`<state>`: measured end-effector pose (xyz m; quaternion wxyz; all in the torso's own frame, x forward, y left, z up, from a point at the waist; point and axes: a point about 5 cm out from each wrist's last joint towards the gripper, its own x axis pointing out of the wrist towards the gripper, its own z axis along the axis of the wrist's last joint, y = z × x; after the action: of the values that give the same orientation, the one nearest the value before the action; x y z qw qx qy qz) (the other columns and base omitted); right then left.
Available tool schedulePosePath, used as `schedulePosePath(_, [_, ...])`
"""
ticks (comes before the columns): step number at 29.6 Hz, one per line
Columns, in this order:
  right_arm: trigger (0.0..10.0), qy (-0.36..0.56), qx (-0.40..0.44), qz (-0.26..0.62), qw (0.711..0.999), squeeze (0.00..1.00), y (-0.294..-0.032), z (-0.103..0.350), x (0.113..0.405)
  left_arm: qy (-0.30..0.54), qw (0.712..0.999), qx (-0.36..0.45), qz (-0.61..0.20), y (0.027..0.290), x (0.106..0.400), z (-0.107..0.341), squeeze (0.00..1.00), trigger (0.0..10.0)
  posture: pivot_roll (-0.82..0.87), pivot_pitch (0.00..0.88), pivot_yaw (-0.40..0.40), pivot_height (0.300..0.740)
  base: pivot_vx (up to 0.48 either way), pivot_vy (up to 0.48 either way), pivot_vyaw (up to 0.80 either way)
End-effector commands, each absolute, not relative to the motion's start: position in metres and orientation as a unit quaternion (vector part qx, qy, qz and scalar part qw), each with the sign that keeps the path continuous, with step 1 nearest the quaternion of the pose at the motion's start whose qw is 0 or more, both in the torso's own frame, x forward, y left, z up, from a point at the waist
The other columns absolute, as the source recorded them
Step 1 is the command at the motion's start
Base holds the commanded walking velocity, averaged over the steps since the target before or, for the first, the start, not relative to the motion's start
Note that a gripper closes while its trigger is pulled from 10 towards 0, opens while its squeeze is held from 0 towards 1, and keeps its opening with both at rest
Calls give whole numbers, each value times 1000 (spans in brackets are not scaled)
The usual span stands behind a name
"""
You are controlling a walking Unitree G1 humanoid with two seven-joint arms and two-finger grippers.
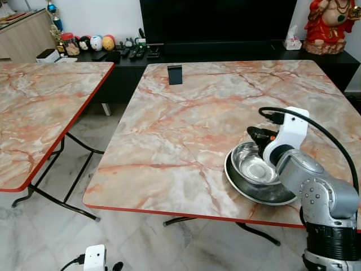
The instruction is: Setting the table
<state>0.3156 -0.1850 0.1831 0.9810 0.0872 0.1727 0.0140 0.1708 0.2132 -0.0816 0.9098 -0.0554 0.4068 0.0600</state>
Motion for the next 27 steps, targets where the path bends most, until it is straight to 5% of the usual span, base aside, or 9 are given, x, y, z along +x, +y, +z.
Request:
schedulePosePath(1, [10000,193,75,13,978,0,-186,177,314,418,904,-57,66,215,167,-83,0,10000,-137,0,71,740,0,0,0])
schedulePosePath(27, [10000,238,-96,116,959,0,-219,180,298,421,903,-57,63,215,166,-84,0,10000,-159,0,75,740,0,0,0])
